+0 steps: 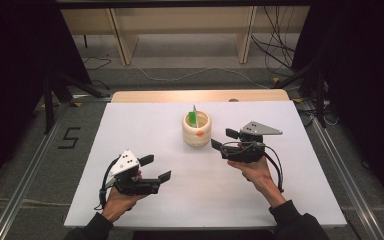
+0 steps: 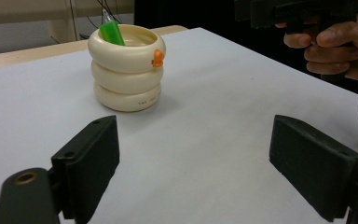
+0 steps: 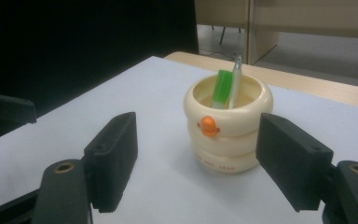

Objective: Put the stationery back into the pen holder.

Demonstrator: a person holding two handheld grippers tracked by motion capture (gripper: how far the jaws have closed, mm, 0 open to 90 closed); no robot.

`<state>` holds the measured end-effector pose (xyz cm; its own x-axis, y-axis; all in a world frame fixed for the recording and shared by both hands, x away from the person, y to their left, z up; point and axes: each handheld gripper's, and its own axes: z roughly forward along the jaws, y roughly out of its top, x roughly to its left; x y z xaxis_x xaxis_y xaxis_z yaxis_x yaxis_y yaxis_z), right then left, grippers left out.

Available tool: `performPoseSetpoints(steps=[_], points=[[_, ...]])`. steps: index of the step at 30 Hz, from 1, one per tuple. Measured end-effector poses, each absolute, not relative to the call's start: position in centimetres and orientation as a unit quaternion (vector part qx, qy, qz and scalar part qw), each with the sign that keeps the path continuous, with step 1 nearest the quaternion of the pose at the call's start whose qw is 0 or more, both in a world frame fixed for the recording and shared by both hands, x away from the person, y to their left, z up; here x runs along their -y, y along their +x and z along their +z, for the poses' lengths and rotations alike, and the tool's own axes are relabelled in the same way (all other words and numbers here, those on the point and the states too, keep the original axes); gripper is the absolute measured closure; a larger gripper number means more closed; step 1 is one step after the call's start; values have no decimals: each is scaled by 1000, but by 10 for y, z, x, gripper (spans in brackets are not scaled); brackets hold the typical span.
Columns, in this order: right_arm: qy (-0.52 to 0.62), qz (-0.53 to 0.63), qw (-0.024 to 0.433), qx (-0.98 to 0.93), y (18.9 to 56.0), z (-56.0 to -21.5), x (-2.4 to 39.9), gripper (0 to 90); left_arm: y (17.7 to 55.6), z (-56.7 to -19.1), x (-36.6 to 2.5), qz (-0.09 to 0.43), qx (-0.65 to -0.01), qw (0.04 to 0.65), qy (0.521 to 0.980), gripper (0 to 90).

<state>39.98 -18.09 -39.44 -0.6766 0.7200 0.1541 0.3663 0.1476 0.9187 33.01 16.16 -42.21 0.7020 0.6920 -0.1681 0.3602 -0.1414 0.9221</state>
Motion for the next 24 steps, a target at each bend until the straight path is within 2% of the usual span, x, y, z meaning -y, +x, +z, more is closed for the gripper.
performPoseSetpoints(steps=[24], points=[[362,535,169,-744,371,-411,207,287,330,-421,-162,132,-354,558,739,156]])
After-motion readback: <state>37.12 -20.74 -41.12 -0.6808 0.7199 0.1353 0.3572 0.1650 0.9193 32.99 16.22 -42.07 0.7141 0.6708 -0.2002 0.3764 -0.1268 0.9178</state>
